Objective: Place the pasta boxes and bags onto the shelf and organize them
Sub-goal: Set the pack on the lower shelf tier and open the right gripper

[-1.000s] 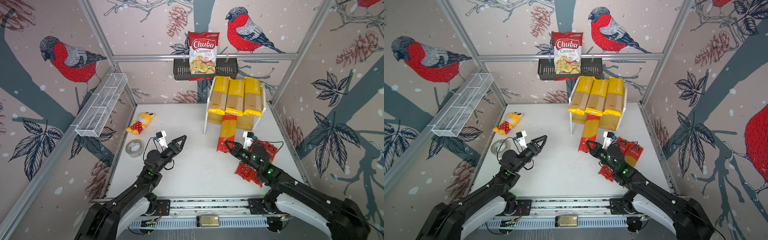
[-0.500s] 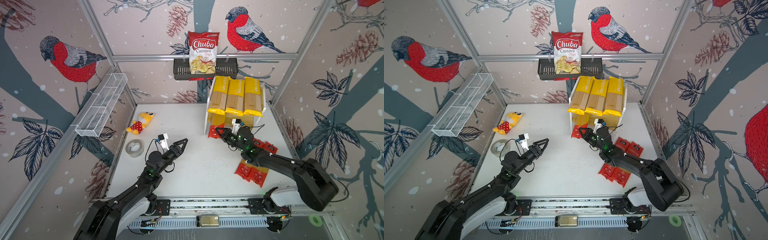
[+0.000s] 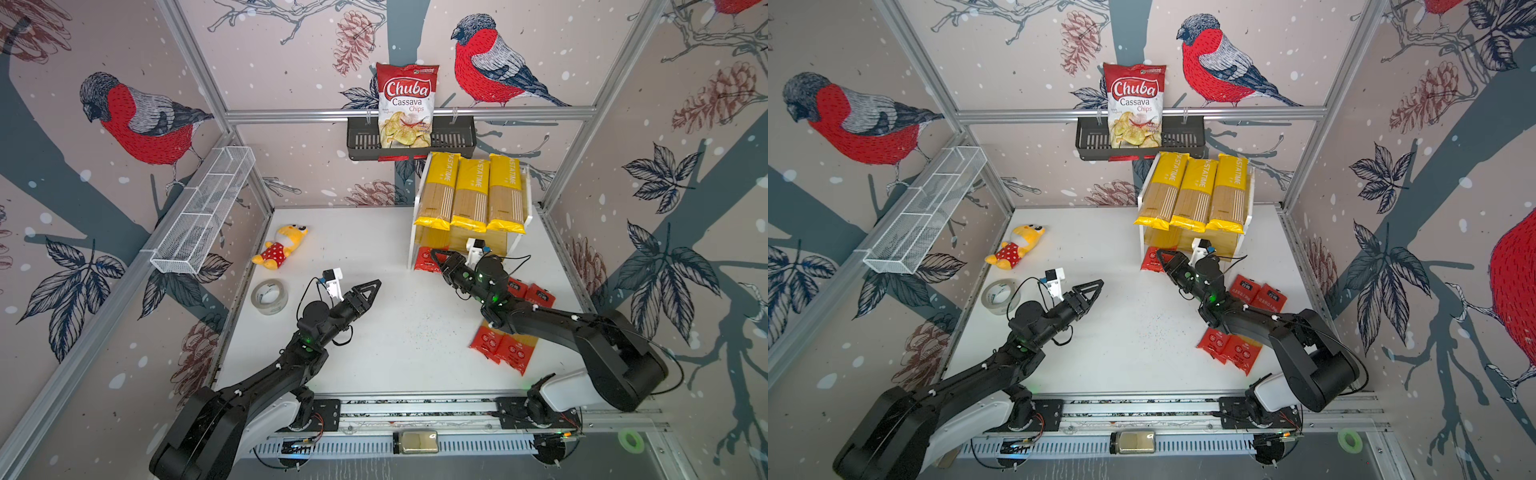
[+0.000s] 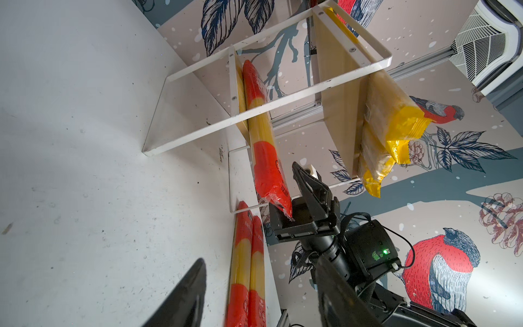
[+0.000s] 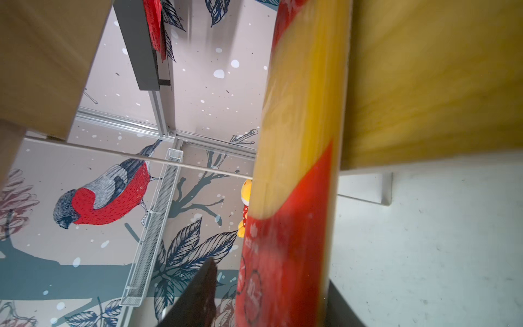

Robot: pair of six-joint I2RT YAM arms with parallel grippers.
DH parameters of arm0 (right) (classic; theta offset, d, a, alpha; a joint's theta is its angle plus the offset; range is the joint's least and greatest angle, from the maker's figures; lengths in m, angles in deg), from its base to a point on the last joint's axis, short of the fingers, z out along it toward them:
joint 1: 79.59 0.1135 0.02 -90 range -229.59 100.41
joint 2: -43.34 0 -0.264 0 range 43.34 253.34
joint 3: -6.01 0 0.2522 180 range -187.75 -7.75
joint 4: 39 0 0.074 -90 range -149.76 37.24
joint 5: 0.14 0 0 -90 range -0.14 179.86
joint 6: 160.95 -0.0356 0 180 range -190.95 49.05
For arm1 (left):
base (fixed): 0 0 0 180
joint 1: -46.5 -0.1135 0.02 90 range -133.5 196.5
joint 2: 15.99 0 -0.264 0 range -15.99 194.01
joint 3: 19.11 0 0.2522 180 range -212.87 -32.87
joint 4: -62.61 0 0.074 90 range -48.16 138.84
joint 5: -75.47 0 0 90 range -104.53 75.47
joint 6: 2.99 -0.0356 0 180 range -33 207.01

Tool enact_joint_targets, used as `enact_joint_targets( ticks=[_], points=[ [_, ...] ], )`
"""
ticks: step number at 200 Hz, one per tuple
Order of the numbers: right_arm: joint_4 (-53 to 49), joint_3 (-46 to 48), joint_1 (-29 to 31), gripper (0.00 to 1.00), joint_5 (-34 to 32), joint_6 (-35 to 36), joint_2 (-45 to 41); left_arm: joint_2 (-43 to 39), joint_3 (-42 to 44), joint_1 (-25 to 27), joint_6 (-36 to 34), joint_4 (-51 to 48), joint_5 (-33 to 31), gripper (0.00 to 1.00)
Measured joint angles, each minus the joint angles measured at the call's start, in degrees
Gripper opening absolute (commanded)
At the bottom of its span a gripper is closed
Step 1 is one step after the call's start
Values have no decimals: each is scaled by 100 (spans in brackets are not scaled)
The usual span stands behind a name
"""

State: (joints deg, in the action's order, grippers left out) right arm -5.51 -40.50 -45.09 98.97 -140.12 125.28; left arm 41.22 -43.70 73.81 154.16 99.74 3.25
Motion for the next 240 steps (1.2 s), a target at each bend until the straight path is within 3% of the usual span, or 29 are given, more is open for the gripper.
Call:
enact_joint_targets(
  ticks=[48,93,123,138,174,220,240],
  points=[
    [-13,446,396,60,-455,-146,-549,81,-227,267,-223,-138,-39,61],
    [-96,363,758,59,-1191,-179,-280,94,-450,826,-772,-564,-413,61],
    [-76,186,896,45,-1622,-184,-52,-20,-334,887,-868,-702,-573,61],
    [-50,131,887,33,-1681,-164,68,-74,-302,890,-905,-758,-605,61],
    [66,131,678,19,-1447,-116,111,-83,-245,890,-909,-772,-645,61],
    [-190,-133,162,14,-693,125,142,90,-192,890,-905,-691,-640,61],
    [-162,-186,59,18,-516,146,236,140,-188,890,-905,-625,-638,61]
  ],
)
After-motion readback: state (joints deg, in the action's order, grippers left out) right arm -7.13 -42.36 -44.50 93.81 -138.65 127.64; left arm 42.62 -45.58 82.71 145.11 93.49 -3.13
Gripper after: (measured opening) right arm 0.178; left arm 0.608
